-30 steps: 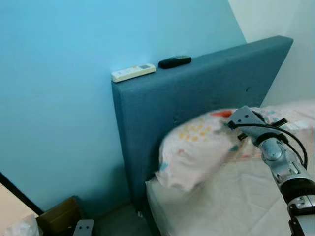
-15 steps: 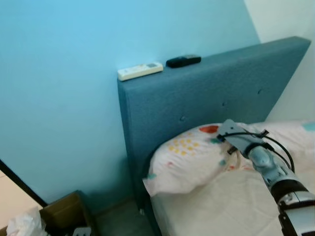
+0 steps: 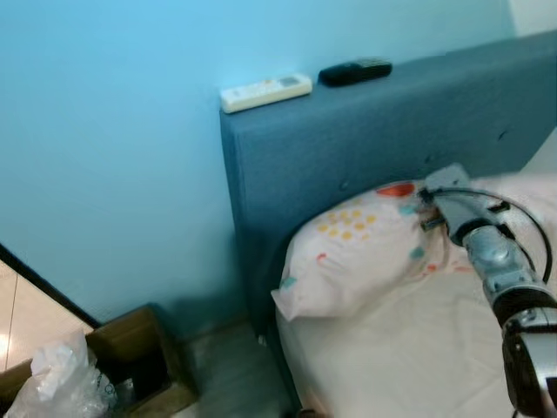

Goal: Clean up the room

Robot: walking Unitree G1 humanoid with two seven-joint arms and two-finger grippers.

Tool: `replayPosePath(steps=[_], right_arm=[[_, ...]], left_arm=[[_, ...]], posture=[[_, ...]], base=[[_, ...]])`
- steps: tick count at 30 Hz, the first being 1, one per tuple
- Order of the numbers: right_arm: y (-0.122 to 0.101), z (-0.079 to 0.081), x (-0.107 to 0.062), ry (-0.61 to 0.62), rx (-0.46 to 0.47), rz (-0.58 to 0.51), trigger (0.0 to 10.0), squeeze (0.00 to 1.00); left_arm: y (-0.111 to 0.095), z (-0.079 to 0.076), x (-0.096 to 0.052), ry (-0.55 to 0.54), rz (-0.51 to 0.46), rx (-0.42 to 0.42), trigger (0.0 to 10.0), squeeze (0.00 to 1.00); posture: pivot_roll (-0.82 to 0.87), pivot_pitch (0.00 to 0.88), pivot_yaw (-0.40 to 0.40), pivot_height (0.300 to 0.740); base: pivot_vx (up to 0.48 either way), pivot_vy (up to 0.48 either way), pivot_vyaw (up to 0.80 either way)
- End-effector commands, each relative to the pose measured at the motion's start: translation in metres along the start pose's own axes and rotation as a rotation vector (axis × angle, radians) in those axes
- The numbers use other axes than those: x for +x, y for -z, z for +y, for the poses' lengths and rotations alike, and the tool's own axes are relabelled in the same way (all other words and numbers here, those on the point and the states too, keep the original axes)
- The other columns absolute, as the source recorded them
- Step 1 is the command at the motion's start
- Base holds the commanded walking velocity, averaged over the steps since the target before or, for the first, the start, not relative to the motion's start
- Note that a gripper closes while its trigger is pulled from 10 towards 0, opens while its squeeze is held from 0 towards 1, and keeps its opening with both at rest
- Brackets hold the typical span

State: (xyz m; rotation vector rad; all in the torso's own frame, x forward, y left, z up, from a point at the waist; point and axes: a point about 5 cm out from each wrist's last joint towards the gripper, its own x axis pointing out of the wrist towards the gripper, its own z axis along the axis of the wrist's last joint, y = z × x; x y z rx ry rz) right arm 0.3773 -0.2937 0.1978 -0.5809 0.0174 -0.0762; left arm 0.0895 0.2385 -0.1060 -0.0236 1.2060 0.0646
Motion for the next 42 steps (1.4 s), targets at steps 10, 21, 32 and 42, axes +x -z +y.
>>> replayPosePath(steps=[10,21,32,42], right_arm=[[-0.047,-0.014,0.008,-0.163,0.353,-0.256,10.0,0.00],[-0.095,-0.081,-0.002,-0.080,0.586,-0.563,10.0,0.00],[-0.079,-0.066,-0.005,-0.179,0.562,-0.565,10.0,0.00],[-0.052,-0.048,-0.002,-0.123,0.463,-0.384,10.0,0.00]], left_arm=[[0.015,0.032,-0.012,-0.027,0.001,0.006,10.0,0.00],[0.015,0.033,-0.014,-0.002,-0.014,0.027,10.0,0.00],[0.020,0.039,-0.017,-0.013,-0.008,0.028,10.0,0.00],[0.023,0.040,-0.018,-0.007,-0.004,0.032,10.0,0.00]], posture=[[0.17,0.386,0.017,0.740],[0.19,0.383,0.037,0.740],[0.22,0.383,0.045,0.740],[0.22,0.397,0.045,0.740]], base=[[0.000,0.000,0.00],[0.000,0.000,0.00],[0.000,0.000,0.00],[0.000,0.000,0.00]])
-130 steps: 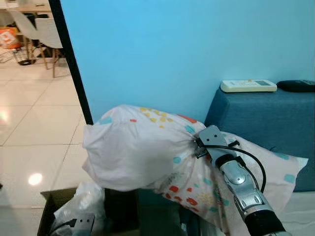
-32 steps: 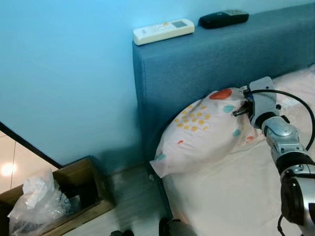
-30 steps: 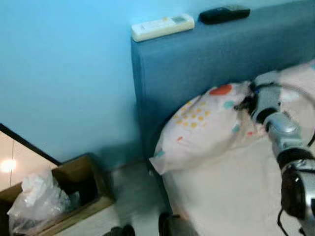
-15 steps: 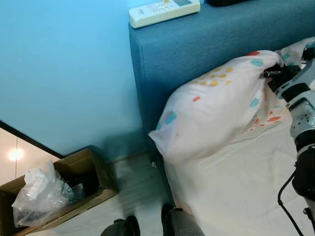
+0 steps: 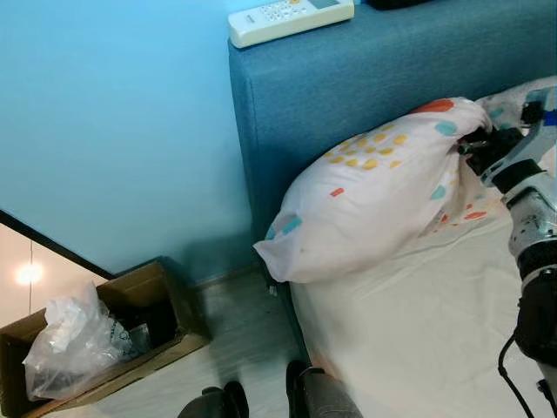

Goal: Clean up the room

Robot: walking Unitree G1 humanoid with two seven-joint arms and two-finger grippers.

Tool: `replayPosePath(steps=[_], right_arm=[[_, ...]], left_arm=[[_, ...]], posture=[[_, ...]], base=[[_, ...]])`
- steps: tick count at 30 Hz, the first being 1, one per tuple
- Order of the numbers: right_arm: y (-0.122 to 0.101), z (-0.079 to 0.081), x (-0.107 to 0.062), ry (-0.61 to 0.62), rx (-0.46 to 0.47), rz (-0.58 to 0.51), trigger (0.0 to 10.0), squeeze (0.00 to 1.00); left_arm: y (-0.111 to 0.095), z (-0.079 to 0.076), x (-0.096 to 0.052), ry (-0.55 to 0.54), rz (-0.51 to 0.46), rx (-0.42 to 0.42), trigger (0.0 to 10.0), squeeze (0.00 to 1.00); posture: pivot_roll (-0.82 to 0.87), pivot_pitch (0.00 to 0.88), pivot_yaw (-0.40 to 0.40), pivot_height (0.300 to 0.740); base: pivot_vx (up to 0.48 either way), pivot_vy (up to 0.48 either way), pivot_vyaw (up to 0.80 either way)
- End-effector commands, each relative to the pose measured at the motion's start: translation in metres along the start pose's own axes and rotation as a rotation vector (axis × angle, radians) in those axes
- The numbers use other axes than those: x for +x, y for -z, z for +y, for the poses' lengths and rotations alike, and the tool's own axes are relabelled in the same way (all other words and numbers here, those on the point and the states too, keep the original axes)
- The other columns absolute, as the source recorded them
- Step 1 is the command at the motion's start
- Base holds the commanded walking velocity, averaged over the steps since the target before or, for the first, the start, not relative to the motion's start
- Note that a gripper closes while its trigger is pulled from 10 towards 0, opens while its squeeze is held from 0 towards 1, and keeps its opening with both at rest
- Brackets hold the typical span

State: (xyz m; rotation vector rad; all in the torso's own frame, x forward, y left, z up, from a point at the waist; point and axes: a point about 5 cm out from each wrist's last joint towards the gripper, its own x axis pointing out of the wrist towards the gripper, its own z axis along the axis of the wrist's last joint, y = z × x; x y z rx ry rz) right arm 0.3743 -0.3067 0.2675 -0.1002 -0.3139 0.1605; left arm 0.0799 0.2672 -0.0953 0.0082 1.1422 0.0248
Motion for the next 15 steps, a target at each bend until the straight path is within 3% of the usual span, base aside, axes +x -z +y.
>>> replayPosePath(steps=[1,9,12,13,15], right_arm=[[0.003,0.002,-0.001,0.029,-0.032,-0.001,10.0,0.00],[0.026,0.008,-0.010,0.058,-0.002,0.023,10.0,0.00],[0.053,0.007,-0.031,0.057,-0.014,0.103,10.0,0.00],[0.053,0.007,-0.031,0.057,-0.014,0.103,10.0,0.00],[0.075,0.006,-0.051,0.037,-0.057,0.196,10.0,0.00]], left_arm=[[0.020,0.009,-0.007,-0.021,0.061,-0.012,10.0,0.00],[0.019,0.007,-0.006,-0.020,0.057,-0.013,10.0,0.00],[0.019,0.003,-0.005,-0.018,0.058,-0.018,10.0,0.00],[0.019,0.003,-0.005,-0.018,0.058,-0.018,10.0,0.00],[0.019,0.001,-0.004,-0.014,0.059,-0.020,10.0,0.00]], posture=[[0.22,0.397,0.045,0.740],[0.21,0.396,0.040,0.740],[0.20,0.395,0.041,0.740],[0.20,0.395,0.041,0.740],[0.20,0.389,0.039,0.740]], base=[[0.000,0.000,0.00],[0.000,0.000,0.00],[0.000,0.000,0.00],[0.000,0.000,0.00],[0.000,0.000,0.00]])
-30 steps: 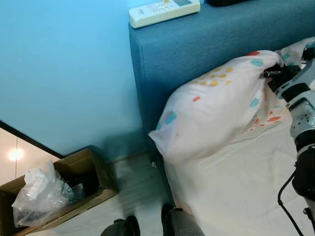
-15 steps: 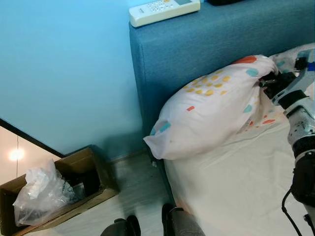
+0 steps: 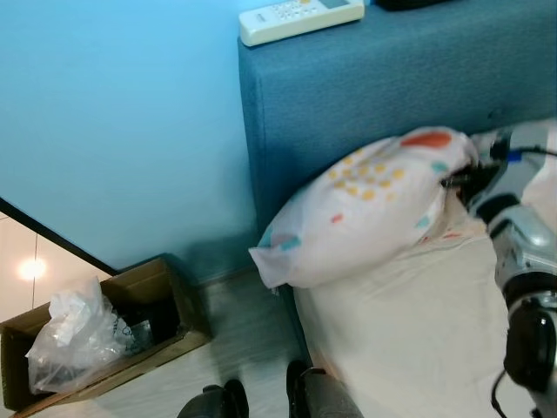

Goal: Clean up the room

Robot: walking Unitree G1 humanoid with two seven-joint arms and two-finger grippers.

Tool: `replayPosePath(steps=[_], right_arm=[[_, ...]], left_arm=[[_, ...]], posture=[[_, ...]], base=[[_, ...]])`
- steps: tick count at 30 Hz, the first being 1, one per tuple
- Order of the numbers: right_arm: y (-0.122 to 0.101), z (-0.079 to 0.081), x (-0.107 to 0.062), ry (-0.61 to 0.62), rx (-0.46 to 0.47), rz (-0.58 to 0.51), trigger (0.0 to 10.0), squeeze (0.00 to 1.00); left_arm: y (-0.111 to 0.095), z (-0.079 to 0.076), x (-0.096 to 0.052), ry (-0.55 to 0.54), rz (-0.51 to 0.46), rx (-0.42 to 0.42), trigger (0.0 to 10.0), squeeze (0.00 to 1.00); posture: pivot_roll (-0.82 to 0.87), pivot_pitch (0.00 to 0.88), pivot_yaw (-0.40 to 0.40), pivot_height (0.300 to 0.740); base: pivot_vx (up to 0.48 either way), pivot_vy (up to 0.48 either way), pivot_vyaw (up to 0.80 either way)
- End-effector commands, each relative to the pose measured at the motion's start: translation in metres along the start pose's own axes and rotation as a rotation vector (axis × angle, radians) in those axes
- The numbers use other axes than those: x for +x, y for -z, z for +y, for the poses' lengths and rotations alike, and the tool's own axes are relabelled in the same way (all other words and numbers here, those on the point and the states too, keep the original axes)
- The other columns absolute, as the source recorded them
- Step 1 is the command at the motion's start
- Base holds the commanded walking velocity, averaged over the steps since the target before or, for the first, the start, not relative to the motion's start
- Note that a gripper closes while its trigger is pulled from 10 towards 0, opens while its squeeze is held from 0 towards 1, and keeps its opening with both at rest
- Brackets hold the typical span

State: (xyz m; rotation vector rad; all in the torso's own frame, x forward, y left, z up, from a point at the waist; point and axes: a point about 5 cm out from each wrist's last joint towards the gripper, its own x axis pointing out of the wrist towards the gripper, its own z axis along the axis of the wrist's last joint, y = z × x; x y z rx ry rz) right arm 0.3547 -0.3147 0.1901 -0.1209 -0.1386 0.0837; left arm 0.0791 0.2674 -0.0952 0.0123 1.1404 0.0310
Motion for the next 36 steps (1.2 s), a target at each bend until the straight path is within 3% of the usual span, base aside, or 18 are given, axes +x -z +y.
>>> replayPosePath(steps=[1,4,9,10,12,18,20,21,22,23,27,29,34,36], right_arm=[[0.008,0.001,-0.007,-0.024,-0.042,0.014,10.0,0.00],[0.044,-0.008,-0.037,-0.042,-0.173,0.191,10.0,0.00],[0.058,-0.015,-0.053,-0.049,-0.270,0.299,10.0,0.00],[0.063,-0.020,-0.061,-0.068,-0.327,0.358,10.0,0.00],[0.070,-0.038,-0.080,-0.102,-0.529,0.553,10.0,0.00],[0.072,-0.049,-0.088,-0.109,-0.662,0.658,10.0,0.00],[0.078,-0.055,-0.100,-0.174,-0.794,0.765,10.0,0.00],[0.078,-0.055,-0.100,-0.174,-0.794,0.765,10.0,0.00],[0.087,-0.056,-0.110,-0.248,-0.911,0.870,10.0,0.00],[0.092,-0.055,-0.113,-0.250,-0.949,0.900,10.0,0.00],[0.102,-0.047,-0.111,-0.217,-0.964,0.920,10.0,0.00],[0.118,-0.023,-0.106,-0.239,-0.840,0.908,10.0,0.00],[0.130,-0.004,-0.103,-0.285,-0.821,0.923,10.0,0.00],[0.137,0.002,-0.102,-0.226,-0.801,0.975,10.0,0.00]], left_arm=[[0.018,0.001,-0.004,-0.007,0.061,-0.020,10.0,0.00],[0.018,-0.001,-0.003,-0.009,0.063,-0.027,10.0,0.00],[0.016,-0.002,-0.002,-0.012,0.060,-0.034,10.0,0.00],[0.014,-0.003,-0.001,-0.013,0.057,-0.038,10.0,0.00],[0.009,-0.008,0.002,-0.008,0.047,-0.048,10.0,0.00],[0.006,-0.012,0.004,-0.004,0.044,-0.053,10.0,0.00],[0.003,-0.016,0.006,0.000,0.039,-0.061,10.0,0.00],[0.003,-0.016,0.006,0.000,0.039,-0.061,10.0,0.00],[-0.001,-0.020,0.009,0.004,0.035,-0.067,10.0,0.00],[-0.003,-0.022,0.010,0.004,0.033,-0.070,10.0,0.00],[-0.005,-0.024,0.011,0.004,0.031,-0.073,10.0,0.00],[-0.007,-0.025,0.012,0.000,0.030,-0.077,10.0,0.00],[-0.011,-0.027,0.013,-0.002,0.027,-0.080,10.0,0.00],[-0.014,-0.028,0.014,-0.002,0.027,-0.081,10.0,0.00]], posture=[[0.20,0.389,0.039,0.740],[0.18,0.377,0.035,0.740],[0.18,0.370,0.030,0.740],[0.17,0.358,0.027,0.740],[0.15,0.341,0.019,0.740],[0.14,0.333,0.015,0.740],[0.12,0.311,0.005,0.740],[0.12,0.311,0.005,0.740],[0.12,0.302,0.002,0.740],[0.11,0.292,0.000,0.740],[0.11,0.280,-0.003,0.740],[0.10,0.264,-0.007,0.740],[0.09,0.251,-0.011,0.740],[0.08,0.239,-0.008,0.740]], base=[[0.000,0.000,0.00],[0.000,0.000,0.00],[0.000,0.000,0.00],[0.000,0.000,0.00],[0.000,0.000,0.00],[0.000,0.000,0.00],[0.000,0.000,0.00],[0.000,0.000,0.00],[0.000,0.000,0.00],[0.000,0.000,0.00],[0.000,0.000,0.00],[0.000,0.000,0.00],[0.000,0.000,0.00],[0.000,0.000,0.00]])
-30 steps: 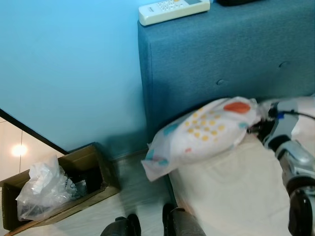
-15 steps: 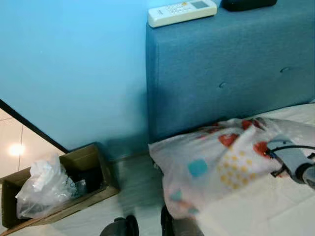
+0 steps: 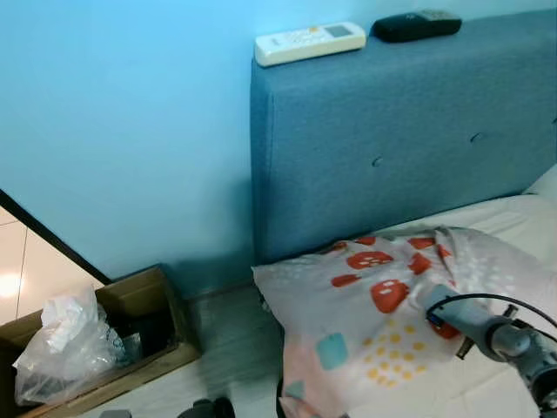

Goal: Clean up the room

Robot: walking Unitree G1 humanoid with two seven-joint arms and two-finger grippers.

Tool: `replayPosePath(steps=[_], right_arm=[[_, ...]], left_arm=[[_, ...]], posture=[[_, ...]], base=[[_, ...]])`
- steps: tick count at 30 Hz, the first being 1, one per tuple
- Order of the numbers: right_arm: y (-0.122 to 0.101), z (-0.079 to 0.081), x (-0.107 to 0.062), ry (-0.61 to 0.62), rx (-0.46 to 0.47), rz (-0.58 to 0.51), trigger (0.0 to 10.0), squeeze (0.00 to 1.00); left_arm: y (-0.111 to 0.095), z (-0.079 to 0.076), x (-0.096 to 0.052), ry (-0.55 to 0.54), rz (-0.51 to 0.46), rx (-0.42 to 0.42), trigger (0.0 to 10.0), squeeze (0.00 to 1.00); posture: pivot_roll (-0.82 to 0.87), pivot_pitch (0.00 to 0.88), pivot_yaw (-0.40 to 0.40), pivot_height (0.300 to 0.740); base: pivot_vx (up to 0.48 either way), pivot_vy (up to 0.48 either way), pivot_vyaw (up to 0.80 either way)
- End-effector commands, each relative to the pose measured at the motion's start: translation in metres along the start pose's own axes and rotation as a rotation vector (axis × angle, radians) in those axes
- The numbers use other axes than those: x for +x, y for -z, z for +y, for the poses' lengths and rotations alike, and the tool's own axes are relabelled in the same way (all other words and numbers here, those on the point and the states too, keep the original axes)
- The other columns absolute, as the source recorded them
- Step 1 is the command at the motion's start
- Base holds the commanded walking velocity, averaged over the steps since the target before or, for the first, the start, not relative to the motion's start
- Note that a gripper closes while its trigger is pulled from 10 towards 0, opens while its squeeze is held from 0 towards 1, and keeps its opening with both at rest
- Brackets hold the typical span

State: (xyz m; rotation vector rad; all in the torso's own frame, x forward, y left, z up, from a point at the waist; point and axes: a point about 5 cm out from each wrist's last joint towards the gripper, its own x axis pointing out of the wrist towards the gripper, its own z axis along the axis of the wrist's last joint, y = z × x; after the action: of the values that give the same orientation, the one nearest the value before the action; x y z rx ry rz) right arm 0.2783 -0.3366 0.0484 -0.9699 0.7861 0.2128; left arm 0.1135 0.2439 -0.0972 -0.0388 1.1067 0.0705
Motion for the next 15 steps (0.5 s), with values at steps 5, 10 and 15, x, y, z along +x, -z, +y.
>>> replayPosePath(steps=[5,10,15], right_arm=[[0.002,0.016,0.006,0.005,0.096,0.141,10.0,0.00],[0.017,0.019,0.004,0.030,0.038,0.256,10.0,1.00],[0.028,0.014,0.000,0.073,0.004,0.317,10.0,1.00]], left_arm=[[0.012,-0.006,0.000,-0.002,0.058,-0.023,10.0,0.00],[0.007,-0.008,0.002,-0.004,0.051,-0.029,10.0,0.00],[0.003,-0.009,0.003,-0.004,0.045,-0.034,10.0,0.00]], posture=[[0.08,0.215,-0.008,0.740],[0.09,0.190,-0.008,0.740],[0.08,0.176,-0.007,0.740]], base=[[0.000,0.000,0.00],[0.000,0.000,0.00],[0.000,0.000,0.00]])
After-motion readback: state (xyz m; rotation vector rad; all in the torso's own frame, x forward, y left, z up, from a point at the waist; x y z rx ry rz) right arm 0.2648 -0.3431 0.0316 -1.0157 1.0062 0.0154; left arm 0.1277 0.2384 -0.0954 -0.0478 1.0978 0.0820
